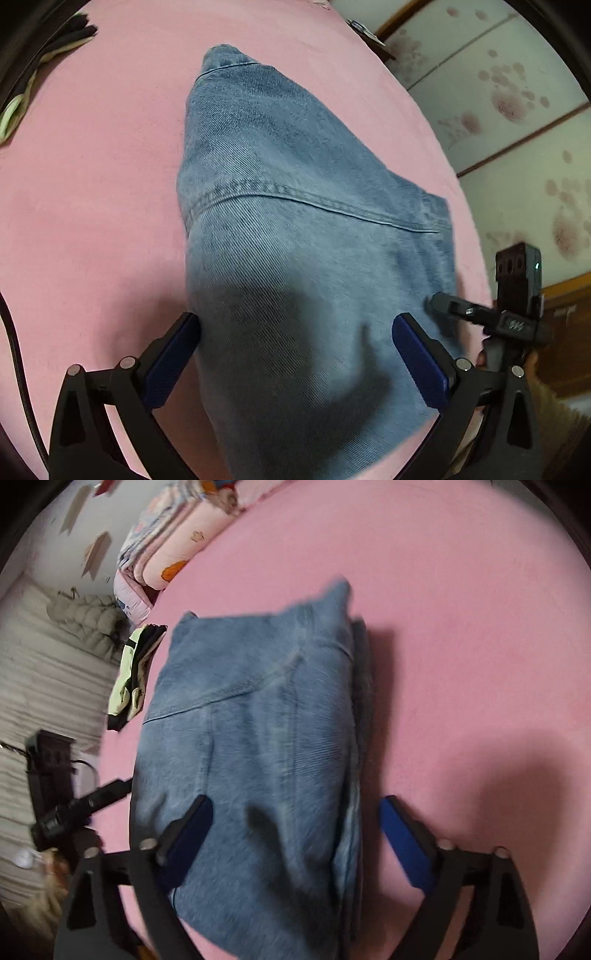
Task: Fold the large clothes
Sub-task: 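Grasp the folded jacket with both grippers and lift it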
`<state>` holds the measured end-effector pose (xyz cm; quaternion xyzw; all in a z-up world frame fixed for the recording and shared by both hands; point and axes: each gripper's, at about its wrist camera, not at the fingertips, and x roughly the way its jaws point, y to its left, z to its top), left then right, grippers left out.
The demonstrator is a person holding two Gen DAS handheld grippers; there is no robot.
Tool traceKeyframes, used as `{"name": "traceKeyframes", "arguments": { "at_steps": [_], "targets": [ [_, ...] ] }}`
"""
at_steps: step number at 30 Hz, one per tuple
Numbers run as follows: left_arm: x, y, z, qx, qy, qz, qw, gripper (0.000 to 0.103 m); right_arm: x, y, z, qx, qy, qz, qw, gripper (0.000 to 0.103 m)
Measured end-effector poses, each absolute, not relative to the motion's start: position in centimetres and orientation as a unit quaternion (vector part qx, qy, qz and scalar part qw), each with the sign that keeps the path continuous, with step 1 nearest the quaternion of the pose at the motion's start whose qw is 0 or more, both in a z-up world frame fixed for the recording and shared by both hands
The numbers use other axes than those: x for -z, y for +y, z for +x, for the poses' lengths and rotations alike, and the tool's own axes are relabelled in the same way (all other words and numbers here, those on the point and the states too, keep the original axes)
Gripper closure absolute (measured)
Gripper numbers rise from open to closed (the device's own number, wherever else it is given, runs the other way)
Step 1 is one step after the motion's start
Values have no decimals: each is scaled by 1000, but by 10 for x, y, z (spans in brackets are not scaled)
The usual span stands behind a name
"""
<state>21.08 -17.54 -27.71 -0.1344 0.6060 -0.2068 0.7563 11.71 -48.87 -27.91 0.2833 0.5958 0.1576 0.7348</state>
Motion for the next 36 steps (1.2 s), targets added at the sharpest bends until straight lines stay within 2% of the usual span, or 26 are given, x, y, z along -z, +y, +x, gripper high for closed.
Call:
{"name": "traceKeyframes", "arguments": {
  "at_steps": [5,6,7,10,16,18,19,21,24,29,36],
  "targets": [
    [308,-174,227,228,627,-148,730,1,297,-483,134,-210,593,303,716,19],
    [318,-174,231,233,637,-162,716,1,299,-482,137,-220,590,306,714,22],
    [324,-174,234,239,641,-178,707,1,301,-481,141,-230,588,310,710,33],
    [328,-170,239,240,627,-200,713,5,308,-479,149,-242,592,317,701,53],
    [319,-182,227,209,607,-151,752,26,297,-475,141,-227,586,301,718,69],
    [306,-191,218,192,592,-129,772,40,290,-471,138,-218,581,287,730,73],
    [301,-193,215,187,587,-124,778,44,286,-469,136,-211,578,280,737,75],
    [287,-197,206,178,574,-118,791,55,270,-463,129,-197,569,272,751,79],
    [261,-195,189,181,558,-120,801,61,243,-452,119,-183,555,260,768,81],
    [208,-151,161,210,544,-119,803,62,191,-415,97,-175,548,260,776,82],
    [138,-19,167,192,547,-97,809,62,140,-293,112,-207,548,274,763,82]
  ]
}}
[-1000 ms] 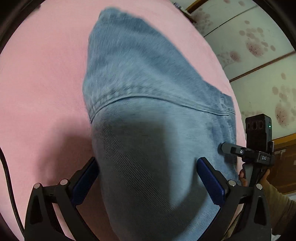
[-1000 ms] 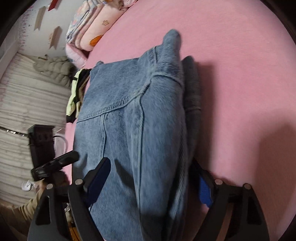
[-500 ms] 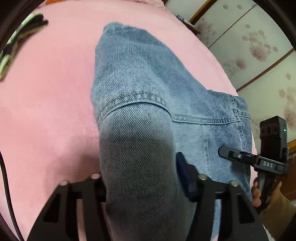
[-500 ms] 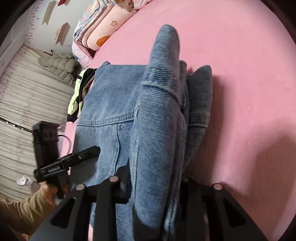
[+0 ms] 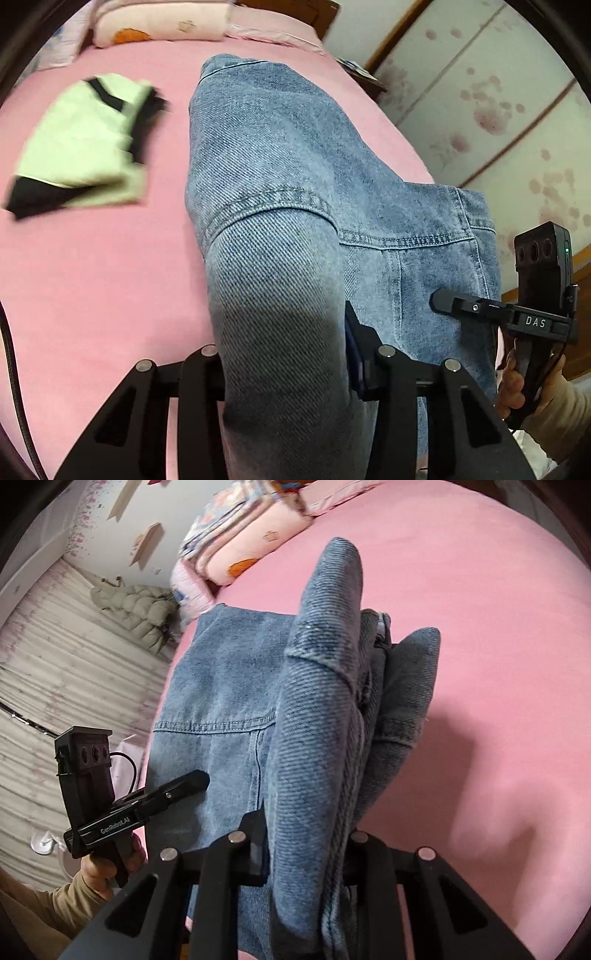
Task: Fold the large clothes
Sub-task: 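Grasp the folded jacket with both grippers and lift it, then carry the jacket with both grippers onto the green-and-black clothes stack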
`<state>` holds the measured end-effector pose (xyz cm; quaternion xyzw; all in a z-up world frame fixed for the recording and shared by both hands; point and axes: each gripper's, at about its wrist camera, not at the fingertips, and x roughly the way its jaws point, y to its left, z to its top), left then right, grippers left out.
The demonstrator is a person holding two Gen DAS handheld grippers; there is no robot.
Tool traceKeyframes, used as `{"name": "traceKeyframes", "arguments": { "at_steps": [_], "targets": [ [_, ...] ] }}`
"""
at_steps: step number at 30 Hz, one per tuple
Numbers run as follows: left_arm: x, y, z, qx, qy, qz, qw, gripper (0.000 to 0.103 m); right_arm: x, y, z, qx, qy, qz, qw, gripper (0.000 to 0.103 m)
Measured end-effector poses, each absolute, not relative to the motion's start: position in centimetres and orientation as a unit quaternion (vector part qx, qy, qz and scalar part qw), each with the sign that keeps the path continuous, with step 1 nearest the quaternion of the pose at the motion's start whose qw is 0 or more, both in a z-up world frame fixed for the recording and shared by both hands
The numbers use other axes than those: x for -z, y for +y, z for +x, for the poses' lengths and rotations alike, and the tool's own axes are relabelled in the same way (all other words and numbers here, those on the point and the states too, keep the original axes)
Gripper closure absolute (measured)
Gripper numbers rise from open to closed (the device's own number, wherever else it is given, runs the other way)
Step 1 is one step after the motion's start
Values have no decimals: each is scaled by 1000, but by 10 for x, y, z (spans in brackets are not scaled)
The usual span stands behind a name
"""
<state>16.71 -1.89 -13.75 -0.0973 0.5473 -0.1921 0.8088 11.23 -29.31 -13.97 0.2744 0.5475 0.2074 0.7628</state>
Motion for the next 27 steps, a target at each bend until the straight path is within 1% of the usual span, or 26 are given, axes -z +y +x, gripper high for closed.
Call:
{"name": "traceKeyframes", "arguments": {
  "at_steps": [3,6,10,15,19,20,23,25,26,27],
  "targets": [
    [114,51,190,176,540,-88,819,62,128,-223,156,-242,534,286,758,82],
    [95,115,234,163,523,-62,834,61,124,-167,205,-267,520,288,759,82],
    [92,186,307,161,508,-56,844,61,127,-97,292,-288,503,293,761,82],
    [119,235,404,152,511,-46,845,60,154,-30,405,-286,501,296,762,82],
    [156,268,456,138,513,-41,846,58,194,-1,462,-261,519,294,759,82],
    [173,276,466,129,520,-44,844,56,205,7,475,-248,524,284,763,81],
    [219,281,493,91,543,-43,834,44,239,27,510,-203,559,238,768,78],
    [235,282,496,75,540,-31,838,29,254,35,521,-179,578,209,768,70],
    [237,283,493,59,533,-17,844,11,260,37,523,-171,586,194,768,67],
    [240,286,489,44,523,-3,851,4,263,37,522,-172,587,185,769,59]
  ]
}}
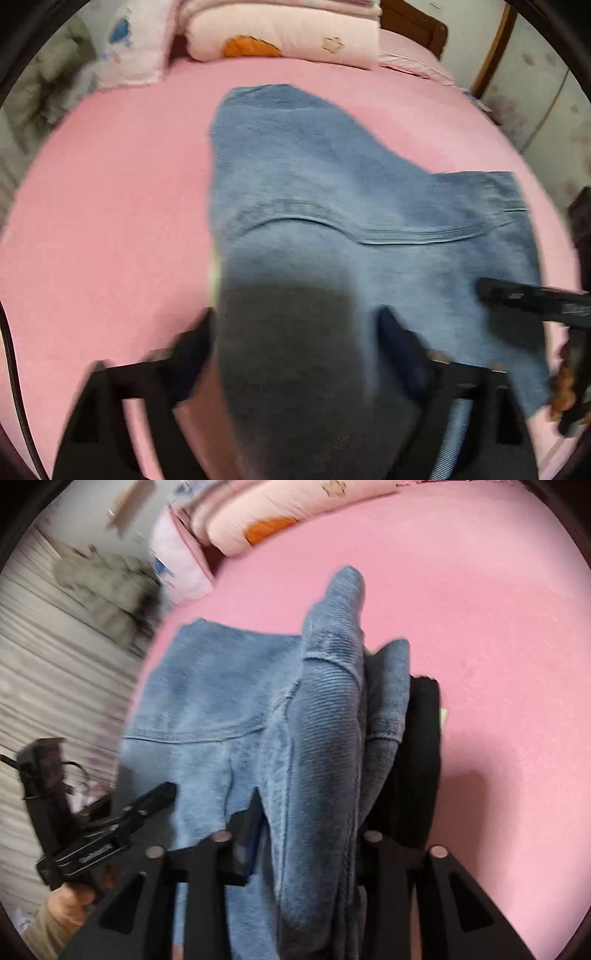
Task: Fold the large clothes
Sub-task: 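Carry the jacket with both grippers onto the green-and-black clothes stack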
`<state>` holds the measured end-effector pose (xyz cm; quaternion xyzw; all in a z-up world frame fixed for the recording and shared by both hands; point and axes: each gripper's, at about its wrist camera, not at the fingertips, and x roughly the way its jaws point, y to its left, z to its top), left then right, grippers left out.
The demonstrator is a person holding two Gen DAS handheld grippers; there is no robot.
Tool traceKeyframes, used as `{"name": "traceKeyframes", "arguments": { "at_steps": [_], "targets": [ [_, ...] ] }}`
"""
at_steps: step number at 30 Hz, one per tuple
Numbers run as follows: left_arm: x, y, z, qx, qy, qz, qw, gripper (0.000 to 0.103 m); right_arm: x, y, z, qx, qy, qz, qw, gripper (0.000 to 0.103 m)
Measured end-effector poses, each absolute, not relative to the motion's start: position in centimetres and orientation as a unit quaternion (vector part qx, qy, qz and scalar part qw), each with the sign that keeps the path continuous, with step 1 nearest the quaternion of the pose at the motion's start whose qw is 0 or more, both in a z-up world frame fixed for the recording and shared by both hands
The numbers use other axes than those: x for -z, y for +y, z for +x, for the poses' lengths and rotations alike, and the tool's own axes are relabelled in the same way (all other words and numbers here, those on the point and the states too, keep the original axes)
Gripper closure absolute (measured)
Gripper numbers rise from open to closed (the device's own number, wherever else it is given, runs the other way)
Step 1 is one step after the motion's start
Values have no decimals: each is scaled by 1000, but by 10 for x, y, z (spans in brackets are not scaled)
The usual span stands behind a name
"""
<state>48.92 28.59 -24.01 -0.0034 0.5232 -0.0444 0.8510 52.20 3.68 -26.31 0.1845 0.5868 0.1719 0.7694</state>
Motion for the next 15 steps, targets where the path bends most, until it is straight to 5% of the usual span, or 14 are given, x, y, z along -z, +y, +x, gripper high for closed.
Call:
{"name": "traceKeyframes", "arguments": {
  "at_steps": [3,15],
  "targets": [
    [243,292,480,52,508,0,860,0,261,31,515,-177,574,170,781,42],
    [227,264,451,-33,464,113,878,0,226,-12,439,-128,515,151,834,37]
  ]
}}
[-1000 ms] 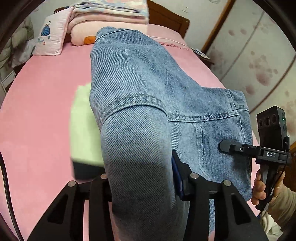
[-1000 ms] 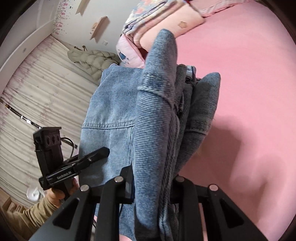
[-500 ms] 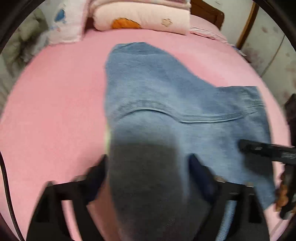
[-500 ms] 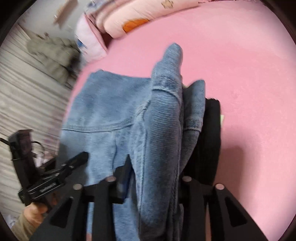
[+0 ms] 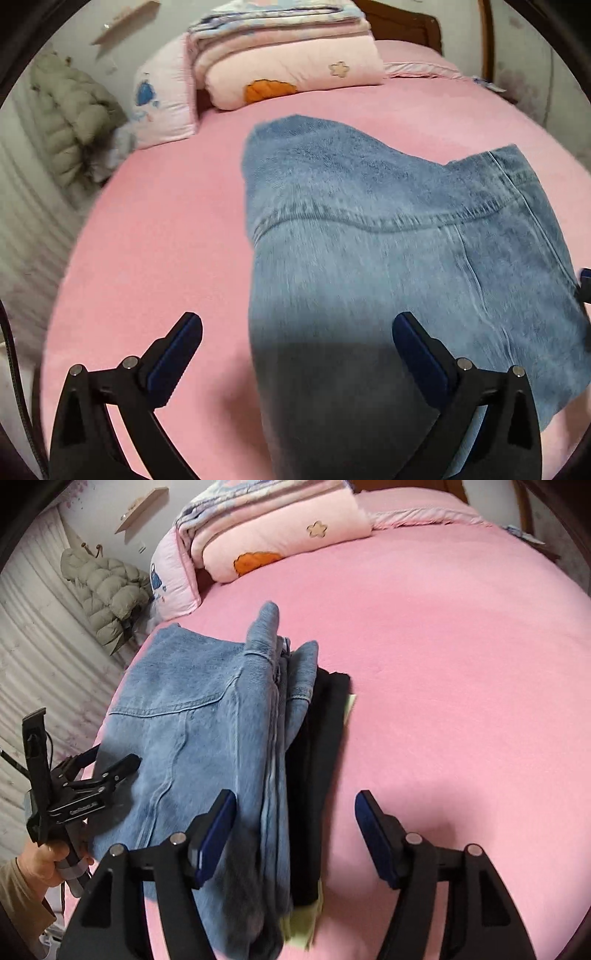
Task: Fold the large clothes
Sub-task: 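Carry the jacket with both grippers onto the green-and-black clothes stack, then release the jacket and pull both grippers back from the stack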
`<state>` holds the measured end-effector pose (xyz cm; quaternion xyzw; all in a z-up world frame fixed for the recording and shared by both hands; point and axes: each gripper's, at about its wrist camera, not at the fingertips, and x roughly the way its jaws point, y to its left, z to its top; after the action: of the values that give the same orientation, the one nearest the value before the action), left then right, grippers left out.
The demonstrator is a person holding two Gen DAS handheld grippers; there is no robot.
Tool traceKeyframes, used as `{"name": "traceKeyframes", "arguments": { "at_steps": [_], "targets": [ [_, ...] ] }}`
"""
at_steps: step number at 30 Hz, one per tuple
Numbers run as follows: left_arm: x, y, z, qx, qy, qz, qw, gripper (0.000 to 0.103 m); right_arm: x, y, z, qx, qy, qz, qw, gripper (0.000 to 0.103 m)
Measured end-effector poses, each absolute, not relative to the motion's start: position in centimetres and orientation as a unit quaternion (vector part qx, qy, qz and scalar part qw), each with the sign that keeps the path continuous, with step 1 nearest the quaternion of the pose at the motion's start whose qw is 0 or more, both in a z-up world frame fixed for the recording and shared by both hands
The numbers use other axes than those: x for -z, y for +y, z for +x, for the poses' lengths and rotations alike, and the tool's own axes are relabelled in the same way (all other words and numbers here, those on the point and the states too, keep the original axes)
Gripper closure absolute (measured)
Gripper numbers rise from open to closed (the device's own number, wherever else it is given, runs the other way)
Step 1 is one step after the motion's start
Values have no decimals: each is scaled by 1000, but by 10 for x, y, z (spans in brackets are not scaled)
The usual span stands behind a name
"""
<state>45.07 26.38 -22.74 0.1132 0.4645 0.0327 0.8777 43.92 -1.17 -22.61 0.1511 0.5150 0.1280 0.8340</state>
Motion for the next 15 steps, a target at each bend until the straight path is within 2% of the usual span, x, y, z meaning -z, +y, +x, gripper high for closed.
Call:
{"name": "traceKeyframes", "arguments": {
  "at_steps": [7,15],
  "targets": [
    [183,234,365,-33,474,86,876,1,178,-32,376,-125,521,159,829,37],
    [80,187,273,6,461,-13,887,1,78,-57,301,-129,499,167,841,37]
  ]
}}
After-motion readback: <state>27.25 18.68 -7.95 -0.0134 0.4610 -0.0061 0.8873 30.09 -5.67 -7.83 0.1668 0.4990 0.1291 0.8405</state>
